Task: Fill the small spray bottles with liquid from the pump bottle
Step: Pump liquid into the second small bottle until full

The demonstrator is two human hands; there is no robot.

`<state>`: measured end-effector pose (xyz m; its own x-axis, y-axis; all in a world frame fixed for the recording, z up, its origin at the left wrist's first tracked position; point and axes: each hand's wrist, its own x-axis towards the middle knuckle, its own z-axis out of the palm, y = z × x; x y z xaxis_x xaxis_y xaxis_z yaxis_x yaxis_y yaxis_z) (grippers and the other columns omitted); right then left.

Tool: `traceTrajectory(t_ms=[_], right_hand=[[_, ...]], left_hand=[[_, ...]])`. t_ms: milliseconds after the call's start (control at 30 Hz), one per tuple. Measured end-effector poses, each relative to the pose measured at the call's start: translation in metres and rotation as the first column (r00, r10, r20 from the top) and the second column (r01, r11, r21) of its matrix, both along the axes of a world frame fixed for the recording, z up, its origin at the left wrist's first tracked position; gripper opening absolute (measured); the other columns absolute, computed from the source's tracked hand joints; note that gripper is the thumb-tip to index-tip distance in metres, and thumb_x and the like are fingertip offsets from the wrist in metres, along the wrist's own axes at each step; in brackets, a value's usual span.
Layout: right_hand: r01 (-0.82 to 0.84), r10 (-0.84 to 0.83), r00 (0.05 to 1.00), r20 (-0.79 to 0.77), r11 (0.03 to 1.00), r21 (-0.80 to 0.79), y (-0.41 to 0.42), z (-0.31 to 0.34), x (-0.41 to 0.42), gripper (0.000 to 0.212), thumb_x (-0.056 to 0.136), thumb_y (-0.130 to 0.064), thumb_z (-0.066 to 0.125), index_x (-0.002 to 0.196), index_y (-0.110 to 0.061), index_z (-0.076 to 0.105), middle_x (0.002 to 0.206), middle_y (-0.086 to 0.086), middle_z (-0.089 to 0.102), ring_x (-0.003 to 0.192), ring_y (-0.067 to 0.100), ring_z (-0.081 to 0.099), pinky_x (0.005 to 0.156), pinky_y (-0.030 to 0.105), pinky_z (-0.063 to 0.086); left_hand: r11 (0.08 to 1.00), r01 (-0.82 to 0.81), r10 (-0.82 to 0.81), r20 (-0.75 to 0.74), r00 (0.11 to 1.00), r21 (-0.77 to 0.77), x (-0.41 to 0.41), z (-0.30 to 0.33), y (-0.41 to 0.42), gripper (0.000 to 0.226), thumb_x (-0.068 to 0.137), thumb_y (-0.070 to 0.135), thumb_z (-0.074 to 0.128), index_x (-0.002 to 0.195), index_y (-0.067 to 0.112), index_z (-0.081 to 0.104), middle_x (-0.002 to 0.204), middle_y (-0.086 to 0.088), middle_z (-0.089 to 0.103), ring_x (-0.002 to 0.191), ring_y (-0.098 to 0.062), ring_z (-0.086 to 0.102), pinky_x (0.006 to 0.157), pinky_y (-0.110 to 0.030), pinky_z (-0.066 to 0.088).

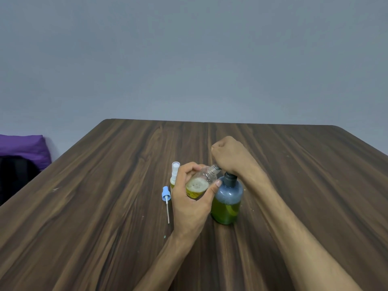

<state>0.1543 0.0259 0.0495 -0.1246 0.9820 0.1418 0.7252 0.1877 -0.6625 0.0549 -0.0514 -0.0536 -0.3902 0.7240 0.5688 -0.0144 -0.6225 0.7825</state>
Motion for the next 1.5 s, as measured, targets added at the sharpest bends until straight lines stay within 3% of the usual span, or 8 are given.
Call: traceTrajectory(t_ms=[200, 367, 633, 800, 933, 1067, 1267, 1500], right_hand=[[0.007, -0.008, 1.0, 0.015, 0.999, 0.031, 0.0003, 0.0031, 0.002, 0.04, 0.081, -0.007, 0.041, 0.042, -0.017, 0.04, 0.045, -0.007, 0.038, 0.051, 0.019, 0.036, 0.05, 0.03, 0.029], [0.011, -0.012, 0.999, 0.053, 1.0, 0.013, -0.0047, 0.0004, -0.0011, 0.04, 0.087, -0.005, 0.043, 0.049, -0.017, 0.036, 0.05, -0.004, 0.04, 0.05, 0.018, 0.035, 0.049, 0.029, 0.03], [0.042, -0.043, 0.998, 0.04, 0.998, 0.041, -0.0057, -0.0013, 0.0009, 0.044, 0.083, -0.007, 0.044, 0.039, -0.016, 0.041, 0.046, -0.006, 0.035, 0.051, 0.019, 0.032, 0.05, 0.03, 0.027], [0.05, -0.052, 0.999, 0.013, 0.992, 0.113, -0.0059, 0.005, -0.0007, 0.036, 0.081, -0.007, 0.042, 0.047, -0.016, 0.033, 0.047, -0.007, 0.037, 0.052, 0.02, 0.036, 0.054, 0.032, 0.035], [0.065, -0.07, 0.996, 0.058, 0.995, 0.074, -0.007, -0.0008, 0.0, 0.039, 0.081, -0.009, 0.044, 0.043, -0.016, 0.044, 0.051, -0.004, 0.042, 0.054, 0.022, 0.036, 0.053, 0.032, 0.031], [0.064, -0.068, 0.997, 0.036, 0.991, 0.116, -0.0063, 0.0029, 0.0004, 0.038, 0.081, -0.009, 0.043, 0.043, -0.015, 0.041, 0.049, -0.005, 0.039, 0.054, 0.022, 0.037, 0.055, 0.032, 0.034], [0.063, -0.067, 0.997, 0.049, 0.995, 0.077, -0.0085, 0.0025, 0.0001, 0.037, 0.083, -0.008, 0.044, 0.047, -0.016, 0.037, 0.051, -0.006, 0.041, 0.056, 0.022, 0.037, 0.053, 0.032, 0.03], [0.064, -0.066, 0.996, 0.054, 0.997, 0.043, -0.0081, 0.0012, -0.0007, 0.034, 0.082, -0.008, 0.043, 0.048, -0.014, 0.038, 0.055, -0.003, 0.045, 0.056, 0.022, 0.037, 0.053, 0.032, 0.029]], left_hand=[[1.0, -0.007, 0.007, -0.013, 1.0, 0.018, -0.0005, -0.0006, -0.0005, 0.052, 0.078, 0.008, 0.092, 0.11, 0.037, 0.063, 0.11, -0.003, 0.074, 0.106, -0.031, 0.073, 0.093, -0.032, 0.059], [1.0, 0.002, -0.002, -0.017, 1.0, 0.008, -0.0019, -0.0029, 0.0013, 0.052, 0.078, -0.003, 0.091, 0.112, 0.023, 0.062, 0.11, -0.005, 0.074, 0.105, -0.029, 0.074, 0.093, -0.033, 0.059], [1.0, 0.004, -0.004, -0.016, 1.0, 0.011, -0.0009, -0.0007, -0.0001, 0.048, 0.079, 0.006, 0.09, 0.111, 0.028, 0.062, 0.111, -0.005, 0.074, 0.107, -0.027, 0.073, 0.094, -0.033, 0.059], [1.0, 0.012, -0.012, -0.005, 1.0, 0.01, -0.0013, -0.0011, -0.001, 0.048, 0.079, 0.009, 0.089, 0.111, 0.032, 0.062, 0.112, -0.006, 0.074, 0.108, -0.03, 0.073, 0.094, -0.034, 0.059], [1.0, 0.002, -0.002, -0.014, 1.0, 0.007, -0.0014, -0.001, 0.0002, 0.049, 0.078, 0.008, 0.09, 0.111, 0.033, 0.062, 0.112, -0.006, 0.074, 0.107, -0.03, 0.074, 0.094, -0.033, 0.059], [1.0, -0.003, 0.004, -0.021, 1.0, 0.021, -0.0019, -0.001, -0.0013, 0.051, 0.079, 0.003, 0.091, 0.112, 0.027, 0.061, 0.112, -0.004, 0.073, 0.108, -0.028, 0.074, 0.094, -0.029, 0.058], [1.0, -0.008, 0.007, -0.018, 1.0, -0.007, -0.0012, -0.0015, -0.001, 0.048, 0.078, 0.009, 0.09, 0.113, 0.026, 0.061, 0.113, -0.002, 0.074, 0.11, -0.029, 0.073, 0.097, -0.041, 0.06], [1.0, -0.005, 0.005, -0.018, 1.0, -0.002, -0.001, -0.0022, 0.0013, 0.05, 0.079, 0.004, 0.09, 0.114, 0.024, 0.061, 0.113, -0.004, 0.074, 0.109, -0.028, 0.073, 0.096, -0.035, 0.059]])
